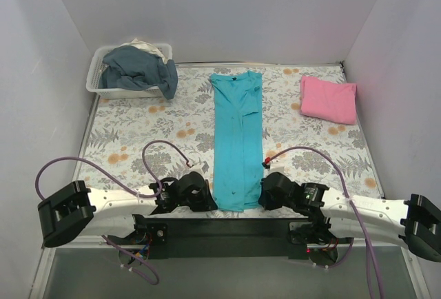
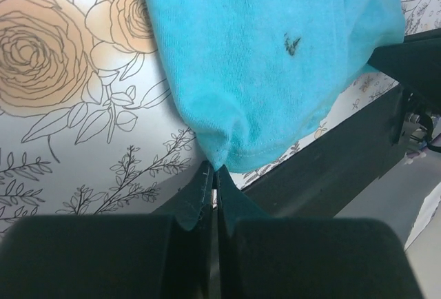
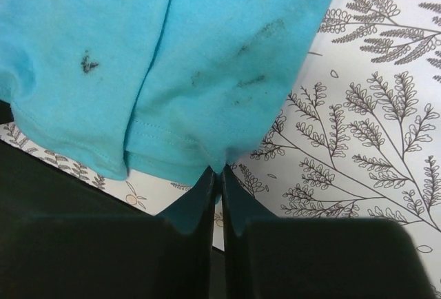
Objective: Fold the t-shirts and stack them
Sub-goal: Fold the tshirt
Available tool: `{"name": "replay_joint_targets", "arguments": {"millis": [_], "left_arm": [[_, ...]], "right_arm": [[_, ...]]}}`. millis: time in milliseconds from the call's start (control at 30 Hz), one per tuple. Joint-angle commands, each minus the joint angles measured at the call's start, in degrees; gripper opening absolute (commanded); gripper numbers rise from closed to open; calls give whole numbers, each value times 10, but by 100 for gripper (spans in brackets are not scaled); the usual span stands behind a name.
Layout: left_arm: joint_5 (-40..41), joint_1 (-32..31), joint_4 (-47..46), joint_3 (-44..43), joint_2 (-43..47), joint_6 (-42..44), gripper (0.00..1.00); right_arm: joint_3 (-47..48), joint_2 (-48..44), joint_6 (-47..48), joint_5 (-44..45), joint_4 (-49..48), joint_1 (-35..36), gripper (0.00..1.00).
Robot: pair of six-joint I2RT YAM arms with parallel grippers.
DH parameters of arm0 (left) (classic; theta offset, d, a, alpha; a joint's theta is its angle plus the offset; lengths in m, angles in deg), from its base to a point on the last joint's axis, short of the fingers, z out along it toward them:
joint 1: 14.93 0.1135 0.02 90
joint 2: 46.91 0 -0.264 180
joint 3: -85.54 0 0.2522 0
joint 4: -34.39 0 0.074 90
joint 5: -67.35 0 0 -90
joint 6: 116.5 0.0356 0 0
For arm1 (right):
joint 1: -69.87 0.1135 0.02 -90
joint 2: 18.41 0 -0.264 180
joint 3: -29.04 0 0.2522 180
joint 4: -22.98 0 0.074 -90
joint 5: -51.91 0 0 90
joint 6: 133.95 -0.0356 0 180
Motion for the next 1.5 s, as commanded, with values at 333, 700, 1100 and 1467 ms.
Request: {"name": "replay_joint_targets", "arguments": {"millis": [333,700,1100,1467], "left_arm": [[80,23,42,-67,-48,74,0],[-14,128,-24,-127,-77,153,0],[-47,201,-63,-249,-218,227,0],[-83,287,-46,-329,-285,257,0]], "right_arm": [[97,68,76,70,-6,3,1],[146,119,181,58,-46,-81,1],[223,232,297,0,-113,-195,1],[302,341,351,-40,-139,-267,1]]}}
